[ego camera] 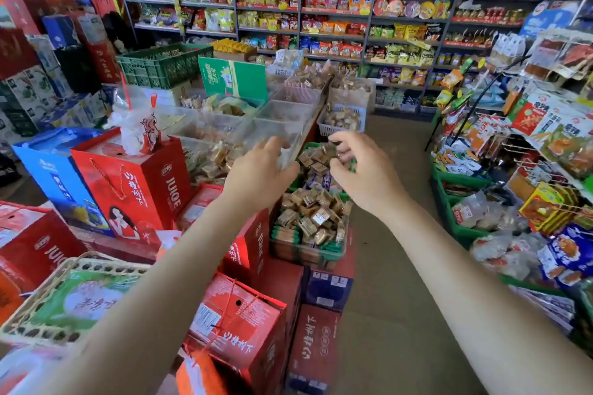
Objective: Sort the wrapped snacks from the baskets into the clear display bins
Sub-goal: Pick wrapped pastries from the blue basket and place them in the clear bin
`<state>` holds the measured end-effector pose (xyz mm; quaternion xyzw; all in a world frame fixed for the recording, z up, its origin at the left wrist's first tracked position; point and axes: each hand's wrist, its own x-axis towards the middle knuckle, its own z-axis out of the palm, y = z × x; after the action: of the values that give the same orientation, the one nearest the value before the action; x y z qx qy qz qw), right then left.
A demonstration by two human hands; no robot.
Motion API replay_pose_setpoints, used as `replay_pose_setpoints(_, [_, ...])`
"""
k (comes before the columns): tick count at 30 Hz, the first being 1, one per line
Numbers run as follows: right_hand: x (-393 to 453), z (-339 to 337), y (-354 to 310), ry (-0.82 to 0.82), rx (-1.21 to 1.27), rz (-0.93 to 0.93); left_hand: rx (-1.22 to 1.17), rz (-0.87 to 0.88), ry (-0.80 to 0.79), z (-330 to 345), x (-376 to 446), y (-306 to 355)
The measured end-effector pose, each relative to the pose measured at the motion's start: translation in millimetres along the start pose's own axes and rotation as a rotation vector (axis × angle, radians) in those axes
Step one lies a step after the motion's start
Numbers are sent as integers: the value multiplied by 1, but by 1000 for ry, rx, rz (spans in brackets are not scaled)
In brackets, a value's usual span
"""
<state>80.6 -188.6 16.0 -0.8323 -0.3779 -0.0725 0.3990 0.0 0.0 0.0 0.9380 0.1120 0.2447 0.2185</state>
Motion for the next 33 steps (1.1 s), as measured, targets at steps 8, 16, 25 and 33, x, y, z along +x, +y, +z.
replay_pose_setpoints(8, [-64, 9, 157, -121, 241, 514, -486, -248, -449, 168, -13, -1])
replay_pose_setpoints(16, [-48, -74, 333, 111, 420, 656, -688, -220, -587, 338, 96, 127])
replay_pose_setpoints(25, [59, -174, 517, -2, 104, 646, -450, -99, -617, 466, 265, 217])
replay_pose_setpoints(33, [205, -160, 638, -305, -7, 565, -264, -245, -533, 552, 387, 153])
